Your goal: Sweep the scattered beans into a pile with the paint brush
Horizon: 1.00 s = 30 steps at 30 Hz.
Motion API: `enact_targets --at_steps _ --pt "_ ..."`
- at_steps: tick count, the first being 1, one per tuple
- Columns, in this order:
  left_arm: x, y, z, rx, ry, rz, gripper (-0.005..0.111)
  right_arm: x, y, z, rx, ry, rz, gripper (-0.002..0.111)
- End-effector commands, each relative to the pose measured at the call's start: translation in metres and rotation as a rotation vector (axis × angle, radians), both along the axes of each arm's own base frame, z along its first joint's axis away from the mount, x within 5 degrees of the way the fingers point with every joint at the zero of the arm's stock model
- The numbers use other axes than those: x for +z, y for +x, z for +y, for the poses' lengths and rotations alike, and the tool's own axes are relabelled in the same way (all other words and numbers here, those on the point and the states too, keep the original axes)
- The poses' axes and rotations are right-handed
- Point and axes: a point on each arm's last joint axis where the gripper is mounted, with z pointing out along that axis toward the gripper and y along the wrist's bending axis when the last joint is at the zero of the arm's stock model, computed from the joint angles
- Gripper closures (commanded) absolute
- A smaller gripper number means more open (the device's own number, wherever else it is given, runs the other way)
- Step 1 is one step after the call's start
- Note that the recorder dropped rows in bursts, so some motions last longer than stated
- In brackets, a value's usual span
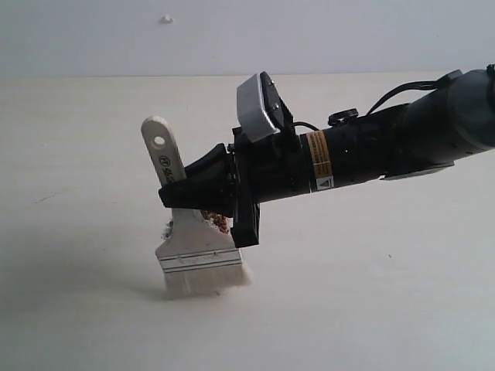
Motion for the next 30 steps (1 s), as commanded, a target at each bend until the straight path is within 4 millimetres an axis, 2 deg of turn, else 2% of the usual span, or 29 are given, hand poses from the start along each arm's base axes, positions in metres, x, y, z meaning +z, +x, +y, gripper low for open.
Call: enact_targets --at_steps 1,7,10,16,25,30 --pt "-0.001 -0.001 -0.001 -0.011 -0.007 0.002 0.107 -0.008 0.002 -0.001 0.012 -0.035 0.007 0.108" --pt "-0.001 -0.001 -0.001 -0.011 -0.007 0.002 0.107 -0.032 0.012 -0.002 -0.059 -0.106 -0.066 0.108" --pt "-0.001 -0.001 -0.001 -0.011 -0.007 0.002 0.107 -0.036 0.015 -0.002 -0.083 -0.111 -0.102 0.108" --pt "-0.001 -0.001 -0.001 -0.011 -0.007 0.002 0.107 -0.036 0.017 -0.002 -0.079 -0.110 -0.171 0.108" --pt "-0.001 -0.001 -0.001 -0.011 -0.007 0.002 0.107 -0.025 0.030 0.004 -0.088 -0.105 -0.229 0.108" --pt "-0.001 -0.001 -0.001 -0.011 -0.007 0.002 0.107 -0.023 0.029 0.005 -0.074 -0.082 -0.229 0.108"
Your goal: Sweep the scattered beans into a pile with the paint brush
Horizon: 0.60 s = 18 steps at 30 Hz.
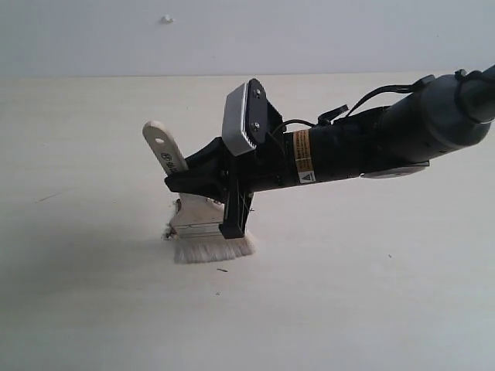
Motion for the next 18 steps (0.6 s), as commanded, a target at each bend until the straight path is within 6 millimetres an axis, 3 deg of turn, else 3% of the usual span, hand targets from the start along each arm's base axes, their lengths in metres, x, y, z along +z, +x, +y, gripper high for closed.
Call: enact_targets --at_steps 1,7,11,13,15,18 --pt "-0.001 -0.001 -0.001 -0.011 -0.007 0.002 0.107 0.000 0.000 0.000 0.027 0.017 -0.014 0.108" --pt "-0.001 -0.001 -0.001 -0.011 -0.007 0.002 0.107 0.030 -0.013 0.001 0.141 0.154 0.009 0.108" --pt "-0.001 -0.001 -0.001 -0.011 -0.007 0.002 0.107 0.068 -0.015 -0.006 0.056 0.064 -0.050 0.108" --pt "-0.001 -0.001 -0.001 -0.011 -0.007 0.002 0.107 0.088 -0.013 -0.012 -0.050 0.022 -0.067 0.108" --pt "-0.001 -0.001 -0.001 -0.011 -0.007 0.002 0.107 0.105 -0.005 -0.020 -0.319 -0.065 -0.046 0.108" --pt "-0.001 -0.001 -0.001 -0.011 -0.007 0.002 0.107 0.106 0.001 -0.027 -0.613 -0.183 -0.002 0.108"
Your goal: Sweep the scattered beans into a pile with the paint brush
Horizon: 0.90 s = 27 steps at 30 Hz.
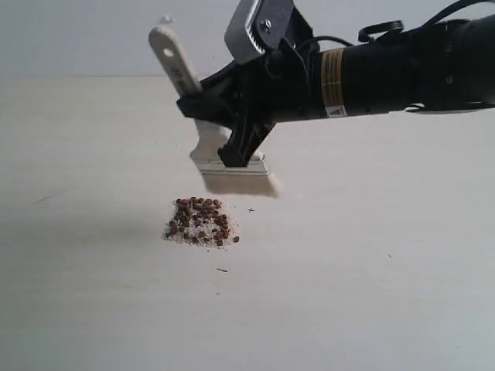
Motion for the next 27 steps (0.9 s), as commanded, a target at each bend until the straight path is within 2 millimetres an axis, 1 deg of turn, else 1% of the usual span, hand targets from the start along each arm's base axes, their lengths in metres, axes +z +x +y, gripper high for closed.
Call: enact_targets --at_steps 1,2,4,6,9,11,14,16,20,22,25,27 --pt "-0.001 -0.001 -0.001 -0.011 -0.007 0.002 0.107 0.004 0.007 -0.009 -0.430 -0.132 0.081 0.108" --pt "-0.001 -0.001 -0.001 -0.011 -0.007 0.002 0.107 -0.001 0.006 -0.009 -0.511 -0.182 0.114 0.108" --pt "-0.001 -0.001 -0.001 -0.011 -0.007 0.002 0.107 -0.013 0.002 -0.006 -0.572 -0.242 0.165 0.108" --pt "-0.001 -0.001 -0.001 -0.011 -0.007 0.002 0.107 -0.017 -0.001 -0.002 -0.587 -0.252 0.190 0.108" --pt "-0.001 -0.001 -0.001 -0.011 -0.007 0.002 0.107 -0.021 0.000 -0.004 -0.631 -0.261 0.219 0.108" --pt "-0.001 -0.001 -0.001 -0.011 -0.007 0.002 0.107 -0.018 0.004 -0.009 -0.692 -0.292 0.201 0.108" --pt "-0.001 -0.001 -0.001 -0.011 -0.007 0.002 0.107 -0.006 0.015 -0.021 -0.861 -0.342 0.145 0.108" --pt "-0.001 -0.001 -0.001 -0.011 -0.007 0.002 0.107 0.002 0.021 -0.029 -0.988 -0.350 0.112 0.108" --pt "-0.001 -0.001 -0.001 -0.011 -0.007 0.002 0.107 0.011 0.026 -0.040 -1.141 -0.324 0.060 0.108" --pt "-0.001 -0.001 -0.001 -0.011 -0.007 0.002 0.107 0.012 0.023 -0.038 -1.177 -0.298 0.062 0.108" --pt "-0.001 -0.001 -0.001 -0.011 -0.007 0.002 0.107 0.014 0.015 -0.028 -1.186 -0.256 -0.015 0.108" --pt "-0.001 -0.001 -0.001 -0.011 -0.007 0.002 0.107 0.017 0.006 -0.019 -1.202 -0.189 -0.083 0.108"
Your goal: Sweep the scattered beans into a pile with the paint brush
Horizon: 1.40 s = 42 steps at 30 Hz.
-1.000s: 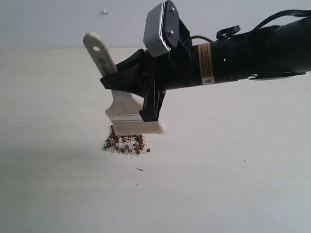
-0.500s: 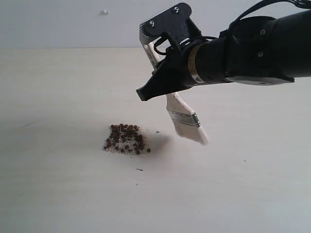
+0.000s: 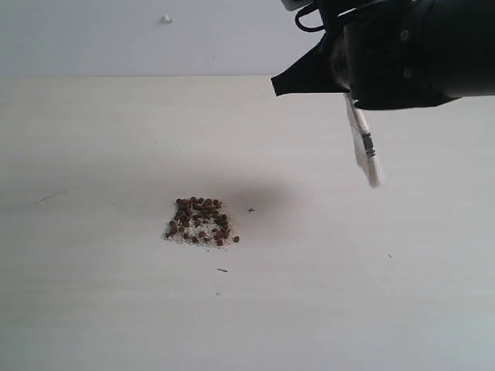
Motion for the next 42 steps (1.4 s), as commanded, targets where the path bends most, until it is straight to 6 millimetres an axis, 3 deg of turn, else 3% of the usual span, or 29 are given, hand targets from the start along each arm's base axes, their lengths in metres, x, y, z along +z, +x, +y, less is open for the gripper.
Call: enact_targets --at_steps 1,7,14,23,35,42 --pt "-0.001 -0.001 -0.001 -0.011 -0.007 0.002 0.107 0.008 -0.016 0.018 0.002 0.017 -0.182 0.108" --pt "-0.001 -0.001 -0.001 -0.011 -0.007 0.002 0.107 -0.004 -0.057 0.040 -0.091 0.066 -0.395 0.108" --pt "-0.001 -0.001 -0.001 -0.011 -0.007 0.002 0.107 -0.053 -0.075 0.069 -0.027 0.013 -0.354 0.108" --pt "-0.001 -0.001 -0.001 -0.011 -0.007 0.002 0.107 -0.102 -0.075 0.079 0.012 -0.109 -0.284 0.108" --pt "-0.001 -0.001 -0.001 -0.011 -0.007 0.002 0.107 -0.102 -0.060 0.130 0.135 0.073 -0.165 0.108" --pt "-0.001 -0.001 -0.001 -0.011 -0.007 0.002 0.107 -0.109 -0.050 0.150 0.137 0.099 -0.174 0.108"
